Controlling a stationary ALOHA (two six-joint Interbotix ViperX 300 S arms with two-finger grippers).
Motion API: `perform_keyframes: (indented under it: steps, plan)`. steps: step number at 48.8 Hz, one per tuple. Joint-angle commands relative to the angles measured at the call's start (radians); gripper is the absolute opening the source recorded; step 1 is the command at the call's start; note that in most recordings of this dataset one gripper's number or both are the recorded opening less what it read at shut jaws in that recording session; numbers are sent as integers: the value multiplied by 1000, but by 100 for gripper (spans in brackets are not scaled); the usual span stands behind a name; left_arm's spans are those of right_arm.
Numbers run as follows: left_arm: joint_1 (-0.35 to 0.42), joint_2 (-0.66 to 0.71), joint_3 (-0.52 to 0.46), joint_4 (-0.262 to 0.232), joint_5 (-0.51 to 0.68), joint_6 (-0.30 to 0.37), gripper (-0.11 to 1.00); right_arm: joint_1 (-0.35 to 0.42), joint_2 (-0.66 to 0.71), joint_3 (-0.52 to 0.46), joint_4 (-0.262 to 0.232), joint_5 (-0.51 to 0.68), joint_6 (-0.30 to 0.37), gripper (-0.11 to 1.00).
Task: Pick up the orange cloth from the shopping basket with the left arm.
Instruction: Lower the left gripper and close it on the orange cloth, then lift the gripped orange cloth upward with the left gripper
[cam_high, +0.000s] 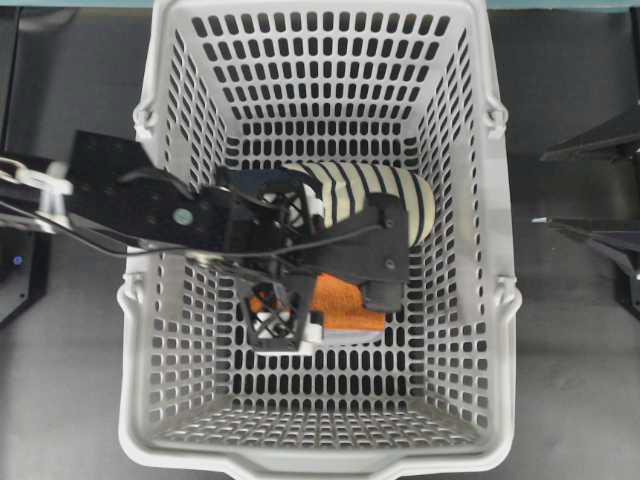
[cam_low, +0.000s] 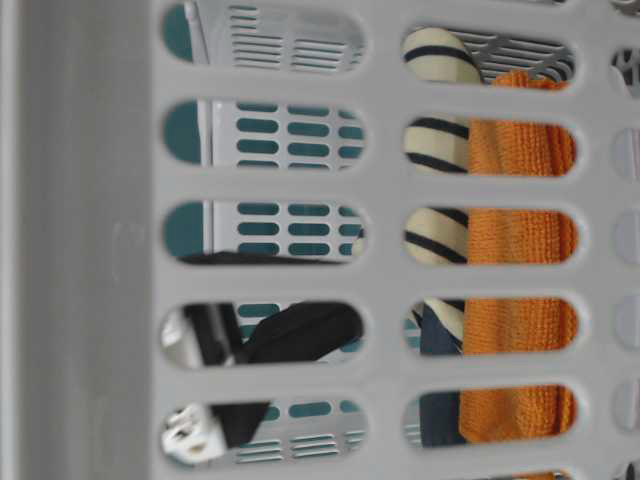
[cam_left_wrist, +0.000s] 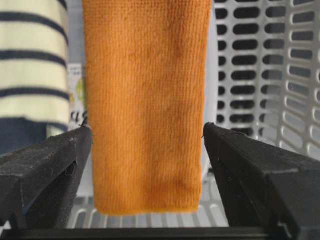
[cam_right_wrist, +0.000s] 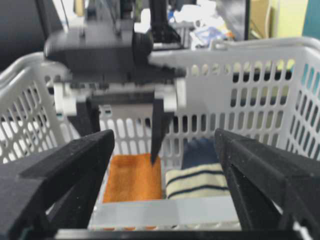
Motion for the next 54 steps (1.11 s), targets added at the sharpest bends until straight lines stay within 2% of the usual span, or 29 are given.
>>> perform_keyframes:
  steps: [1, 20, 31, 38, 44, 54]
  plan:
    - [0, 14, -23, 5, -2, -2, 87, -2, 3, -6, 2, -21, 0, 77]
    - [3, 103, -6, 5, -17, -11, 87, -2, -5, 8, 2, -46, 5, 77]
    - [3, 106, 25, 5, -20, -23, 86, -2, -6, 9, 2, -46, 5, 77]
    - [2, 103, 34, 5, -20, -46, 81, -2, -6, 8, 2, -46, 5, 77]
    - [0, 101, 25, 5, -18, -38, 66, -2, -8, 9, 2, -44, 6, 77]
    - [5, 61, 5, 5, -3, -18, 17, -8, -23, 11, 2, -41, 6, 77]
